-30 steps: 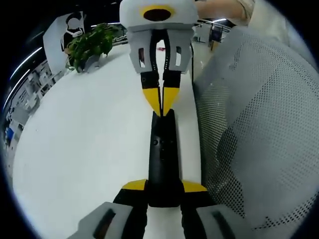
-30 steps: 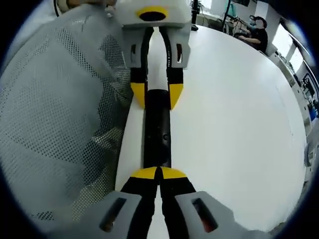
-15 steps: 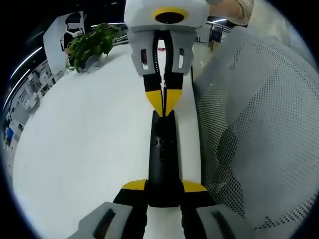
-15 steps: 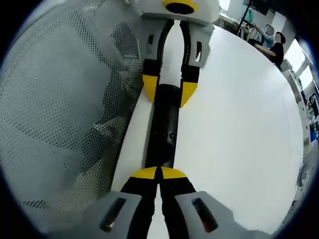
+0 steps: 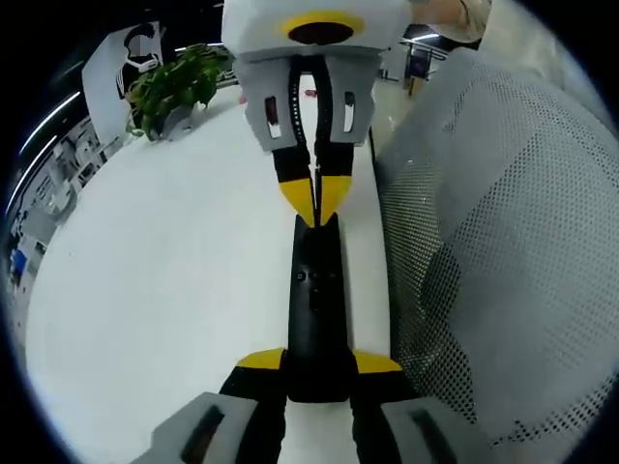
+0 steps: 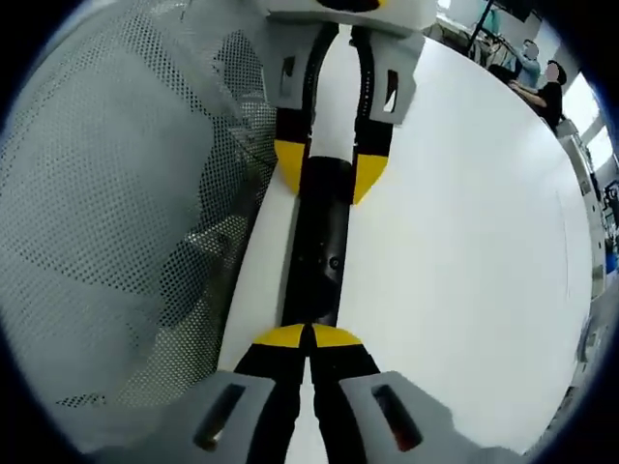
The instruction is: Press the specified remote control buttons in sequence, fully releasing each button before pressing the next.
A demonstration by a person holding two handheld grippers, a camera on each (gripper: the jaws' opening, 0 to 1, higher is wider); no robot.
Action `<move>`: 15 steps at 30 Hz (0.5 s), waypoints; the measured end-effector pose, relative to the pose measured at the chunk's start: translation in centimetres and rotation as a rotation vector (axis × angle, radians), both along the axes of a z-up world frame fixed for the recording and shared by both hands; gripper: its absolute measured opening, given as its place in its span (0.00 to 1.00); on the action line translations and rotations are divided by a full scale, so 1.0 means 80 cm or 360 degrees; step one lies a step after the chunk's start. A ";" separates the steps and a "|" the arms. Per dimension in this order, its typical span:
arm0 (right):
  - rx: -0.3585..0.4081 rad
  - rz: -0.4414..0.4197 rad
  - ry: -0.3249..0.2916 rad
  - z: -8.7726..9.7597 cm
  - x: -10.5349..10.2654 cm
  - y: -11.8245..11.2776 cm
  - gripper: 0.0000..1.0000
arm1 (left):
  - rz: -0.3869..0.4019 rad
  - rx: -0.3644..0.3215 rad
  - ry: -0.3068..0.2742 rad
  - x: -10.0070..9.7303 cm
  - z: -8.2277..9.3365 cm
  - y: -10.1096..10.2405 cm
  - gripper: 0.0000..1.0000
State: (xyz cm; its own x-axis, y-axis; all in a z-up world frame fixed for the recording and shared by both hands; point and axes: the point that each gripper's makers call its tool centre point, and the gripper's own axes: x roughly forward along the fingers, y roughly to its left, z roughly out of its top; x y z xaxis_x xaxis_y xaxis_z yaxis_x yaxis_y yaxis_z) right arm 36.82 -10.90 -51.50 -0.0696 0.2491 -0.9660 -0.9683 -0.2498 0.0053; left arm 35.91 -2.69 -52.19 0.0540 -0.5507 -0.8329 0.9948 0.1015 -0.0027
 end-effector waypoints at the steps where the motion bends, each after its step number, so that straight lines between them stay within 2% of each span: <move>1: -0.0001 -0.0002 -0.0005 0.000 0.000 0.000 0.00 | -0.0001 0.0004 0.0000 0.000 0.000 0.000 0.24; 4: -0.0012 -0.0021 -0.0037 0.000 0.000 0.000 0.00 | -0.0005 0.0017 -0.0002 0.000 0.000 -0.001 0.24; 7: -0.0005 -0.0113 -0.0028 0.000 0.001 0.000 0.00 | 0.0004 0.0031 0.0000 0.000 0.001 -0.002 0.24; 11: 0.0058 -0.0271 0.0008 0.000 0.002 -0.001 0.00 | -0.0005 0.0047 -0.0003 -0.001 0.001 -0.002 0.24; 15: 0.0126 -0.0354 -0.0006 0.001 0.003 -0.002 0.00 | -0.0013 0.0058 -0.0008 -0.001 0.002 -0.002 0.24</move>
